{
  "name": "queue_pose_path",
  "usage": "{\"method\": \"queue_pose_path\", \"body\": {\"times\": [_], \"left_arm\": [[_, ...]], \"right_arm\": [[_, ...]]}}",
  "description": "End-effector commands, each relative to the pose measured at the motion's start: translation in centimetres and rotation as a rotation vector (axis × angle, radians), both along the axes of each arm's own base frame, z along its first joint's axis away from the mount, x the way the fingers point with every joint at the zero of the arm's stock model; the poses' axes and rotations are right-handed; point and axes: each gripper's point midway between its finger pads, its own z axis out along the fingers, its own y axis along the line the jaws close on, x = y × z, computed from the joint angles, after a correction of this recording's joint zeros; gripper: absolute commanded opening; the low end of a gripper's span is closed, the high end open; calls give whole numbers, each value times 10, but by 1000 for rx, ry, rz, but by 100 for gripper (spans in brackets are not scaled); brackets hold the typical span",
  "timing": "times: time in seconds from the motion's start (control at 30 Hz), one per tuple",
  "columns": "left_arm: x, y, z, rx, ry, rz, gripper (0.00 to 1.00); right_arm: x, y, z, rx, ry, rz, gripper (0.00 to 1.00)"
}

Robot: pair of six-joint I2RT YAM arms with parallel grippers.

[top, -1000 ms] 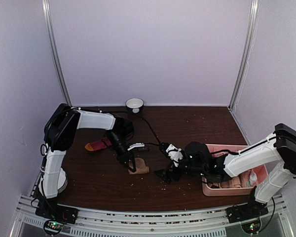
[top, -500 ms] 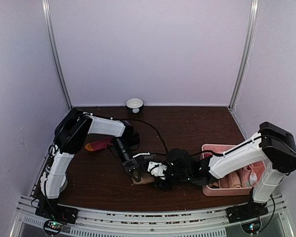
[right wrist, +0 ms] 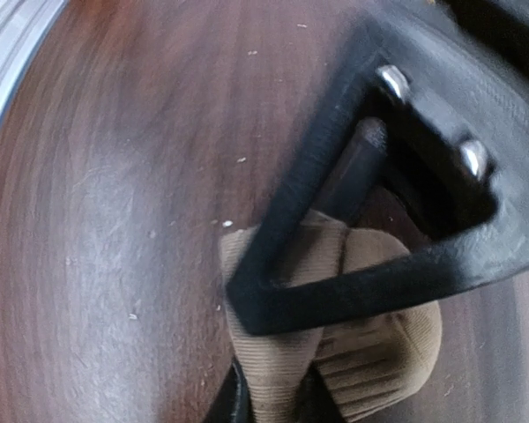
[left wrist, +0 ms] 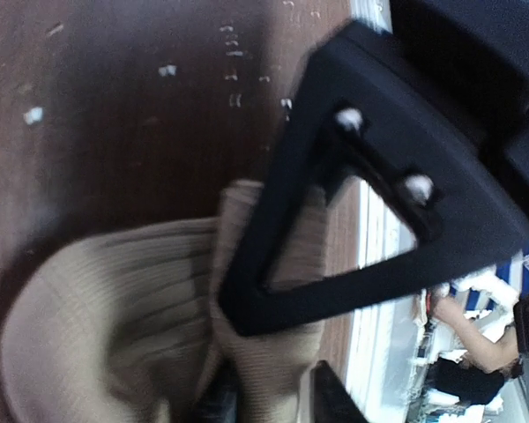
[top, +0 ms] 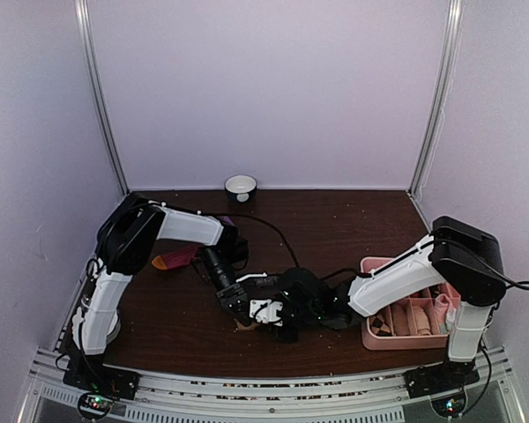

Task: Roll the socks
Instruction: Roll the sock at the center of the board.

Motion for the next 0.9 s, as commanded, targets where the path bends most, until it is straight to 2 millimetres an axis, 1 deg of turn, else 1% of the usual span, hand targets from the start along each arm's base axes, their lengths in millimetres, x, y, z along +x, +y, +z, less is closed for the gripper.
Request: {"method": "queue_pose_path", "body": {"times": [0.0,0.03,0.07,0.1,0.13,0.17,0.23,0.27,0.37,0.43,0.5,0.63,0.73,0.77,0.87], "left_arm": [[14,17,-40,82,-214,-57,42],[19,17,-38,76,-262,-44,47],[26,18,-35,71,-318,-28,49],[37,18,-27,57,-398,-2,50],[46,18,-22,38,-459,27,61],[58,15,-13,5,-534,61,63],[74,15,3,-43,-656,119,64],[76,18,8,-59,-703,136,64],[85,18,31,-137,-834,192,65],[85,19,42,-178,-878,218,65],[81,20,49,-217,-909,221,64],[66,24,57,-288,-928,162,63],[51,24,57,-322,-948,97,60],[46,24,56,-326,-968,71,59],[38,21,45,-308,-1048,-3,58]], "right_arm": [[-6,-10,-24,-66,61,5,5],[-7,-10,-24,-66,74,0,2],[-7,-11,-23,-64,86,-7,1],[-8,-12,-21,-59,101,-13,0],[-9,-13,-21,-54,122,-19,0],[-9,-13,-20,-48,146,-24,0],[-11,-16,-22,-47,202,-36,0],[-12,-17,-24,-51,232,-41,0],[-9,-19,-29,-38,373,-81,0],[-5,-19,-32,-19,480,-116,0],[1,-19,-33,-2,594,-158,0],[18,-19,-35,9,792,-269,0],[24,-23,-45,-29,894,-353,0],[23,-25,-50,-51,917,-371,0],[22,-26,-56,-78,965,-415,0]]}}
